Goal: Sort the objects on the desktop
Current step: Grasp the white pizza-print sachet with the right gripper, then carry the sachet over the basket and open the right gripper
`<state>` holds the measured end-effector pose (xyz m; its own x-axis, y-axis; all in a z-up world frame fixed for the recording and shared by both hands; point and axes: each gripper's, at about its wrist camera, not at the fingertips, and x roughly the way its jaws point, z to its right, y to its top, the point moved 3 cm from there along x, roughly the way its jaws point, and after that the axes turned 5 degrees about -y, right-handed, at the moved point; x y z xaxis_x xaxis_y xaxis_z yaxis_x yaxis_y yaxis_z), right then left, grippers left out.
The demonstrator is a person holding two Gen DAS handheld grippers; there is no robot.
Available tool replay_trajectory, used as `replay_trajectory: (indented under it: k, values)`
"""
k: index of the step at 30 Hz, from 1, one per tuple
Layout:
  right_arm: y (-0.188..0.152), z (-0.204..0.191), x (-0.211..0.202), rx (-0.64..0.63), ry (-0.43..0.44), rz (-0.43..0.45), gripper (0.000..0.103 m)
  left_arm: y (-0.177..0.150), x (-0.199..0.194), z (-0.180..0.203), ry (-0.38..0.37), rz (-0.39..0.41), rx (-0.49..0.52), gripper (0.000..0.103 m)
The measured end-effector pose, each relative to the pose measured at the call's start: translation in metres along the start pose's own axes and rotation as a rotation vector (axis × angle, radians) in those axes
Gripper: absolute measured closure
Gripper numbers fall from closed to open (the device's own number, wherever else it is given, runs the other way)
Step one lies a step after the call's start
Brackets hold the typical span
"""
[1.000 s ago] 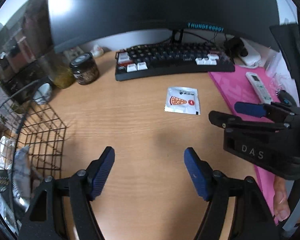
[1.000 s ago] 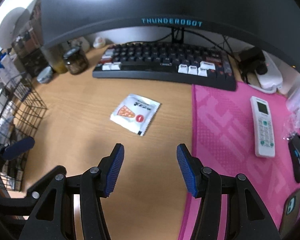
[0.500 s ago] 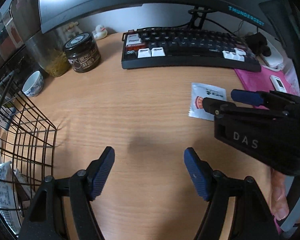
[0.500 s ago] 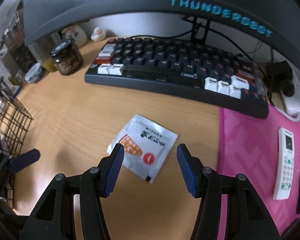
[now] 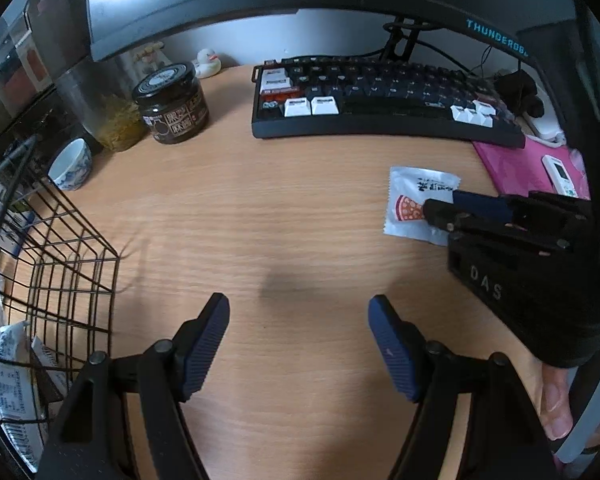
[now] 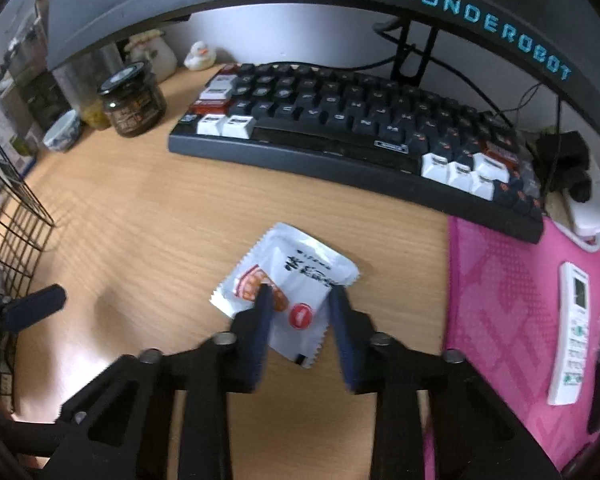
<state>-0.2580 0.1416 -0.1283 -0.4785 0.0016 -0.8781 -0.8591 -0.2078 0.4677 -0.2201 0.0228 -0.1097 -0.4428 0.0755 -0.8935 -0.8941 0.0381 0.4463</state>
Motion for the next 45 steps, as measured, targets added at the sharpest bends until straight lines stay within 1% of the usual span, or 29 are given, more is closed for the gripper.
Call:
replay_trajectory:
  k: [1,2,5,11,17,23,28,31,35,40,45]
  values:
    - [-0.001,0.0,-0.001,0.004,0.004,-0.003,0.093,0.0,-0.002,0.0,0.002,0.005,0.0,0.027]
    - [-0.001,0.002,-0.003,0.009,0.008,-0.006,0.096,-0.001,-0.005,0.0,0.003,0.011,0.0,0.027]
    - [-0.006,0.004,-0.013,0.016,0.016,-0.004,0.098,-0.002,-0.016,0.001,0.009,0.03,0.004,0.027]
    - [-0.016,0.0,-0.042,0.017,0.022,0.03,0.1,-0.01,-0.04,0.003,0.019,0.071,0.012,0.027]
    - [-0.024,-0.004,-0.087,0.025,0.036,0.096,0.1,-0.021,-0.074,0.004,0.033,0.126,0.013,0.027]
    - [-0.034,-0.026,-0.136,0.002,0.074,0.168,0.1,-0.035,-0.114,-0.006,0.069,0.195,-0.004,0.027]
    - [-0.041,-0.051,-0.161,-0.028,0.101,0.203,0.1,-0.051,-0.143,-0.021,0.101,0.239,-0.026,0.027]
    - [-0.044,-0.072,-0.175,-0.052,0.125,0.224,0.1,-0.062,-0.159,-0.035,0.121,0.266,-0.051,0.027]
    - [-0.046,-0.105,-0.19,-0.097,0.173,0.241,0.1,-0.08,-0.184,-0.067,0.154,0.294,-0.118,0.027]
    - [-0.049,-0.155,-0.201,-0.167,0.239,0.25,0.1,-0.108,-0.208,-0.118,0.222,0.314,-0.21,0.027]
    - [-0.052,-0.21,-0.207,-0.241,0.292,0.254,0.1,-0.132,-0.218,-0.163,0.267,0.313,-0.289,0.027]
